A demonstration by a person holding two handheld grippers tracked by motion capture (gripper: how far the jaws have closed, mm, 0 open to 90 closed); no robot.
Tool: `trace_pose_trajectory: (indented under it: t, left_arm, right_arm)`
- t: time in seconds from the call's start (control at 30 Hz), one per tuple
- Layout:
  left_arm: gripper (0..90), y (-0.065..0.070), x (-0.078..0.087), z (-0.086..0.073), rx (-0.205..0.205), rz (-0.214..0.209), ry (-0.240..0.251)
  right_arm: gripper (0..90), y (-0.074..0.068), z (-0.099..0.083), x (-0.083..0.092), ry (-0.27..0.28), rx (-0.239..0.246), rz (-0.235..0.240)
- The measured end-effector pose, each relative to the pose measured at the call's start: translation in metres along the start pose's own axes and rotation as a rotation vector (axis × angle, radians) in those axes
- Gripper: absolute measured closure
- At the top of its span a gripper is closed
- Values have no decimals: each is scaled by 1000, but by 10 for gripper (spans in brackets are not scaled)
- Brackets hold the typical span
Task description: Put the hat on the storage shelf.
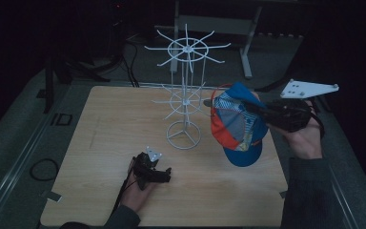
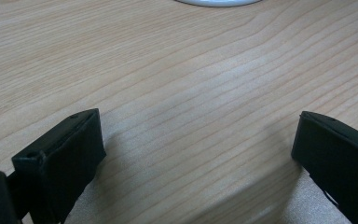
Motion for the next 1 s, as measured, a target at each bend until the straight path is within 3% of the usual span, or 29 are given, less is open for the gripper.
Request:
trace_pose_trajectory:
  t: [1.0]
  left_arm:
    - [26,0,0,0,-1,0,0]
  right_arm:
    - [886,2,16,6,41,0,11]
Point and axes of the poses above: each handheld gripper's, and its own axes: x roughly backward along the jaws, z roughly out of its top, y roughly to its right, the point moved 5 cm from there along -x, roughly forward along the jaws, and after that the axes turned 9 degrees about y, right-handed, at the moved point
